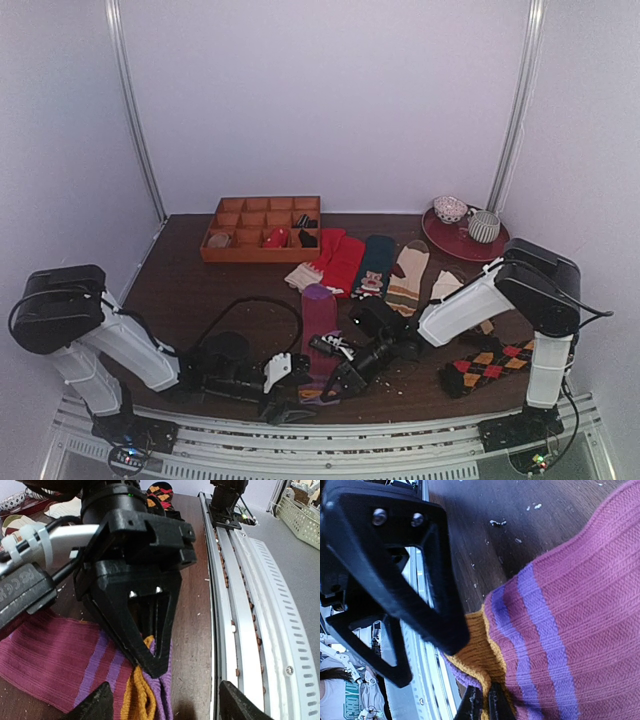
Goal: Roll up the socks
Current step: Roll a pair of socks at the center of the board.
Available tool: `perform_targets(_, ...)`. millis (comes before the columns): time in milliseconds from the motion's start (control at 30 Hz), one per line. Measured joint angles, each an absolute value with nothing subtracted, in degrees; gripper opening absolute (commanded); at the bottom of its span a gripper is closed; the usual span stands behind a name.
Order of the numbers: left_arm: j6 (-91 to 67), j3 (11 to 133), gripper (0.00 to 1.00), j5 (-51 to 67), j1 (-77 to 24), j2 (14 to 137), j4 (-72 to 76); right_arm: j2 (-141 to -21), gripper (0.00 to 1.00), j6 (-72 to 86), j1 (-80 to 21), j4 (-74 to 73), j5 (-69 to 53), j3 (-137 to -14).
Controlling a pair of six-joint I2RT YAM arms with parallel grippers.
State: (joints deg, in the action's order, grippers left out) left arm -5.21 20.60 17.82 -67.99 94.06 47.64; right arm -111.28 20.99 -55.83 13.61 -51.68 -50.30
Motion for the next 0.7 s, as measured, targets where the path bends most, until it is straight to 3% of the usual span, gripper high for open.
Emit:
perform_targets(200, -4.8, 20.9, 0.69, 16.6, -68.0, 96.7, 47.0, -111.4, 0.0, 21.3, -55.8, 13.7, -51.9, -50.3)
perform_targets(333, -4.7, 20.9, 0.53, 15.7, -68.0, 98.1, 47.1, -111.4, 0.0, 21.5, -55.8, 13.7, -51.9, -50.3)
perform_targets(433, -4.5, 20.9, 0.46, 15.3, -68.0, 99.0, 47.2, -111.4, 0.0, 21.6, -55.8, 13.7, -51.9, -50.3)
perform_targets(500, -4.5, 20.9, 0.47, 15.1, -68.0, 99.1, 47.6, -111.4, 0.0, 21.8, -55.7, 13.7, -51.9, -50.3)
perform_targets(633, -4.5, 20.9, 0.58, 15.0, -68.0, 98.9, 47.9, -111.4, 0.0, 22.4, -55.7, 13.7, -51.9, -50.3)
perform_targets(700, -4.6, 20.9, 0.58, 14.9, -68.0, 98.5, 47.9, -111.4, 0.0, 22.5, -55.7, 13.7, -51.9, -50.3)
